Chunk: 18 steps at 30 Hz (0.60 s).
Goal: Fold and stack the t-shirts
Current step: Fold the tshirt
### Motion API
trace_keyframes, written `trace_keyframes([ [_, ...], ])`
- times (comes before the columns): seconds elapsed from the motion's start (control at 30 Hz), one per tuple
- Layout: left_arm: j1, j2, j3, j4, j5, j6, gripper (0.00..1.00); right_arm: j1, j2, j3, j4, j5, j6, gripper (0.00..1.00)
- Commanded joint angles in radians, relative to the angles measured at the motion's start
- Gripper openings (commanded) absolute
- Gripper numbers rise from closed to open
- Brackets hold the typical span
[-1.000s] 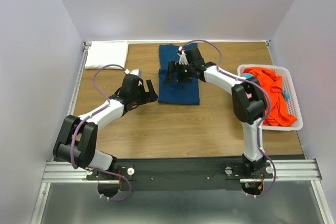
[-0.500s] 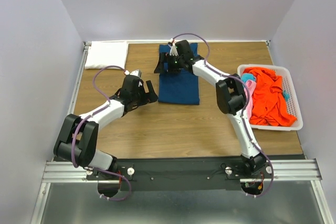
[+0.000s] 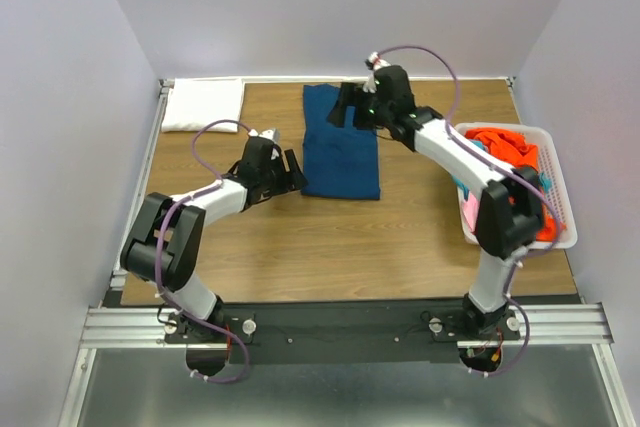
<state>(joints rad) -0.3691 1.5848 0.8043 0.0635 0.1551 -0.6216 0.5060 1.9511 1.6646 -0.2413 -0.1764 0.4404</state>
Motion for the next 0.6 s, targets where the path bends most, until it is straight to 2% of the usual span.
trace_keyframes([
  [0.0, -0.010, 0.041, 0.039, 0.041, 0.057, 0.010, 0.76, -0.017, -0.133, -0.221, -0.007, 0.198, 0.040, 1.00],
  [0.1, -0.013, 0.067, 0.050, 0.044, 0.067, 0.013, 0.70, -0.023, -0.224, -0.347, -0.007, 0.251, 0.061, 1.00],
  [0.27, -0.019, 0.107, 0.058, 0.039, 0.070, 0.013, 0.52, -0.046, -0.311, -0.454, -0.007, 0.301, 0.092, 1.00],
  [0.4, -0.025, 0.130, 0.046, 0.044, 0.072, 0.000, 0.50, -0.058, -0.356, -0.494, -0.006, 0.324, 0.101, 1.00],
  [0.47, -0.027, 0.153, 0.050, 0.047, 0.077, -0.001, 0.44, -0.061, -0.370, -0.514, -0.006, 0.328, 0.104, 1.00],
  [0.57, -0.031, 0.178, 0.058, 0.052, 0.081, -0.007, 0.40, -0.061, -0.379, -0.542, -0.006, 0.316, 0.112, 1.00],
])
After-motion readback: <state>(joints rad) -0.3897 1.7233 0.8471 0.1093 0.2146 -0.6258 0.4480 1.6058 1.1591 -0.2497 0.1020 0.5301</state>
